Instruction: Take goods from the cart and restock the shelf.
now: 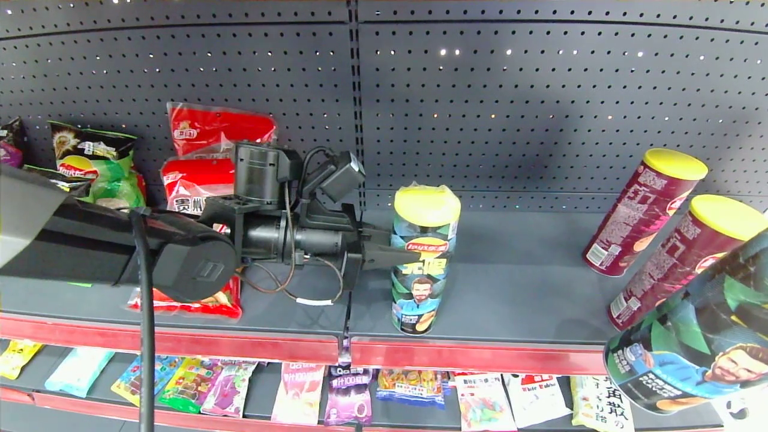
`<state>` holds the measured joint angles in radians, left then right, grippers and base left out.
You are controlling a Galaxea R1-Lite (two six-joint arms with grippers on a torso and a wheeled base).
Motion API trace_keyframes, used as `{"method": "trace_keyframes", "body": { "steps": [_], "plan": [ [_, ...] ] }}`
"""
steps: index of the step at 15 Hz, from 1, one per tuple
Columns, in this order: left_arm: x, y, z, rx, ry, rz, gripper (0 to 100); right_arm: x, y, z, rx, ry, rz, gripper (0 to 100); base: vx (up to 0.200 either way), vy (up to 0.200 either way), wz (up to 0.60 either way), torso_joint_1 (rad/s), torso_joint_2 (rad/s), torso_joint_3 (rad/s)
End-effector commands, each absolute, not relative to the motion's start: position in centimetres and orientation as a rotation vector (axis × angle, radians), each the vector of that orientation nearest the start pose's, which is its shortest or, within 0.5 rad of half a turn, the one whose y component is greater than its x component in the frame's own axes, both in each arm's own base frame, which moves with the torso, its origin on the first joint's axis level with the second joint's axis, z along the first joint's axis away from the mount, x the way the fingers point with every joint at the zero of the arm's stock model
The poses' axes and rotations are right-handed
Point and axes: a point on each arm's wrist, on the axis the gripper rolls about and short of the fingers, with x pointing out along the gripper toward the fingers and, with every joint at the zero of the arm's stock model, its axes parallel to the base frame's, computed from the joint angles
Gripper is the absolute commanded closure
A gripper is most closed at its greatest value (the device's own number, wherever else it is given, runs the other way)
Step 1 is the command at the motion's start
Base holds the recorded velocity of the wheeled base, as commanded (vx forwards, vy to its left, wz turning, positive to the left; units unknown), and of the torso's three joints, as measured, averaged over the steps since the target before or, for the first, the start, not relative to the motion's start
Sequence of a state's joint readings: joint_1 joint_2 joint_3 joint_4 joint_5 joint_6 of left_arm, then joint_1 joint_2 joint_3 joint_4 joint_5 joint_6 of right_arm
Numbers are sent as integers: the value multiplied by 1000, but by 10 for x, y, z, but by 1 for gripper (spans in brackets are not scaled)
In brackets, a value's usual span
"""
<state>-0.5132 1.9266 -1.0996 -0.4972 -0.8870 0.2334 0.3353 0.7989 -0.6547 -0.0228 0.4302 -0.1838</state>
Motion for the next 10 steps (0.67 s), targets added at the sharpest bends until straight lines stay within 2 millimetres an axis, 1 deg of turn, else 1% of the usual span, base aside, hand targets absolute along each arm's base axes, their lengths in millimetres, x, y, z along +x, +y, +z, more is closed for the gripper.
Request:
{"method": "trace_keyframes", "body": {
  "steps": [1, 4, 9, 10],
  "plan": [
    [309, -195, 171, 124, 198, -1421, 100, 67, 34, 252, -169, 56, 775, 100, 0, 0, 0, 0, 0, 0],
    [304, -196, 168, 119, 218, -1435, 100, 69, 34, 252, -168, 61, 776, 100, 0, 0, 0, 0, 0, 0],
    [304, -196, 166, 116, 224, -1434, 100, 69, 34, 251, -168, 63, 776, 100, 0, 0, 0, 0, 0, 0],
    [305, -196, 166, 117, 223, -1434, 0, 69, 34, 252, -168, 61, 776, 100, 0, 0, 0, 0, 0, 0]
  ]
}}
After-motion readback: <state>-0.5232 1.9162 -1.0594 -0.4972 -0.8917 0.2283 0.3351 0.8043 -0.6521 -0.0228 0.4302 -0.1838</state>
